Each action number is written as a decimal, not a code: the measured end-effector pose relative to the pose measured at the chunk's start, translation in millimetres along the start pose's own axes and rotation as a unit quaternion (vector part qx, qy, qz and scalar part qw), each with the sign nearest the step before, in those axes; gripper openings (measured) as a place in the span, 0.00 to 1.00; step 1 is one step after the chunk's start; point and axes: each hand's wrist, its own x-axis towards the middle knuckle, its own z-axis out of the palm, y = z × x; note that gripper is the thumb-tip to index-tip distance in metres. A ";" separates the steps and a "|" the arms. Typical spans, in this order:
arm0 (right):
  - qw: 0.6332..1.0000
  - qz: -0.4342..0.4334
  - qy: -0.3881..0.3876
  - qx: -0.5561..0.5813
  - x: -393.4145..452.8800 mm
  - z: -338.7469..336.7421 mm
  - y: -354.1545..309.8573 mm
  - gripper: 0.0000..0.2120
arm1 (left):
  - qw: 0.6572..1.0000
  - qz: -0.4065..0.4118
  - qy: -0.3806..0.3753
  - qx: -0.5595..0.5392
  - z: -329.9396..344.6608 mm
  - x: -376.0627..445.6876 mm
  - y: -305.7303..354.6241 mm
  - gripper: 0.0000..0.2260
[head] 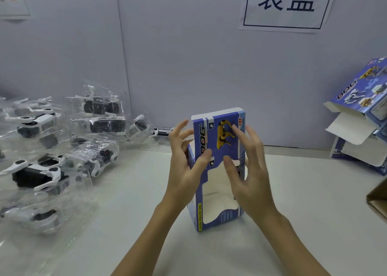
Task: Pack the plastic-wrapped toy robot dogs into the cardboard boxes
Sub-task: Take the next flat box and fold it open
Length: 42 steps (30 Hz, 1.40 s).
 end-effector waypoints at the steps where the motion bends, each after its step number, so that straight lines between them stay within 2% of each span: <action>1: 1.000 -0.003 -0.017 0.018 -0.7 3.3 0.1 0.28 | 1.000 -0.002 0.001 -0.028 -0.1 -0.1 1.7 0.33; 3: 0.999 0.008 -0.039 0.036 -2.0 8.4 1.3 0.29 | 0.998 0.003 -0.002 -0.055 -0.2 0.6 4.7 0.35; 5: 0.999 0.019 -0.039 0.003 -2.9 8.0 3.1 0.29 | 0.998 0.011 -0.016 -0.060 0.8 0.9 5.5 0.34; 8: 0.999 0.015 0.004 -0.049 -3.7 2.5 4.8 0.26 | 0.999 0.011 -0.020 -0.049 2.3 0.0 2.7 0.28; 12: 0.995 0.026 0.067 -0.064 -5.2 6.3 0.9 0.17 | 0.995 -0.050 0.016 -0.086 7.8 0.6 3.0 0.25; 14: 0.990 0.035 0.085 -0.107 -4.1 7.3 -1.2 0.13 | 0.997 -0.047 0.034 -0.042 11.1 -0.6 4.7 0.24; 18: 0.989 0.020 0.080 -0.122 -1.1 4.1 -3.3 0.13 | 0.996 -0.003 0.032 0.080 14.4 -5.5 2.4 0.11; 20: 0.991 0.027 0.082 -0.103 -0.6 2.9 -1.9 0.11 | 0.996 0.008 0.002 0.085 9.6 -8.4 -4.5 0.15; 23: 0.994 0.063 0.079 -0.034 -0.8 1.8 0.3 0.11 | 0.996 -0.065 -0.060 0.009 2.1 -7.4 -5.8 0.28; 25: 0.993 0.063 0.093 -0.026 0.2 -0.7 0.0 0.13 | 0.997 -0.047 -0.033 0.047 1.2 -5.0 -5.6 0.34; 28: 0.993 0.064 0.096 -0.031 0.3 -1.0 -1.8 0.19 | 0.989 -0.013 0.058 0.136 0.6 -3.0 -5.4 0.42; 29: 0.995 0.073 0.072 -0.010 -1.6 2.2 -3.5 0.22 | 0.981 0.000 0.079 0.179 -0.3 -3.5 -7.0 0.40; 30: 0.995 0.091 0.041 0.030 -4.0 6.8 -6.1 0.27 | 0.970 0.024 0.092 0.223 -2.0 -3.8 -8.8 0.34; 31: 0.990 0.116 0.016 0.079 -6.0 11.2 -9.0 0.33 | 0.965 0.047 0.085 0.244 -4.2 -3.8 -8.2 0.26; 33: 0.968 0.195 0.003 0.156 -6.4 17.2 -15.8 0.49 | 0.979 0.068 0.034 0.189 -8.7 -0.7 -4.7 0.23; 35: 0.939 0.264 0.012 0.221 -6.4 17.5 -14.0 0.54 | 0.985 0.055 -0.045 0.159 -17.1 5.9 -1.4 0.21; 36: 0.923 0.282 0.011 0.260 -7.8 17.0 -10.2 0.51 | 0.983 0.026 -0.099 0.155 -21.7 8.1 0.3 0.22; 37: 0.911 0.291 0.006 0.291 -9.7 17.1 -7.0 0.47 | 0.979 -0.016 -0.151 0.138 -25.2 8.9 0.4 0.28; 39: 0.905 0.297 -0.010 0.303 -13.5 19.2 -5.3 0.41 | 0.967 -0.104 -0.218 0.074 -30.1 8.7 -1.1 0.37; 40: 0.906 0.301 -0.016 0.296 -14.4 20.9 -4.4 0.38 | 0.967 -0.114 -0.217 0.065 -31.0 8.3 -2.1 0.38; 42: 0.913 0.294 -0.023 0.283 -13.1 23.2 -0.4 0.31 | 0.980 -0.063 -0.152 0.114 -33.8 10.5 -3.7 0.40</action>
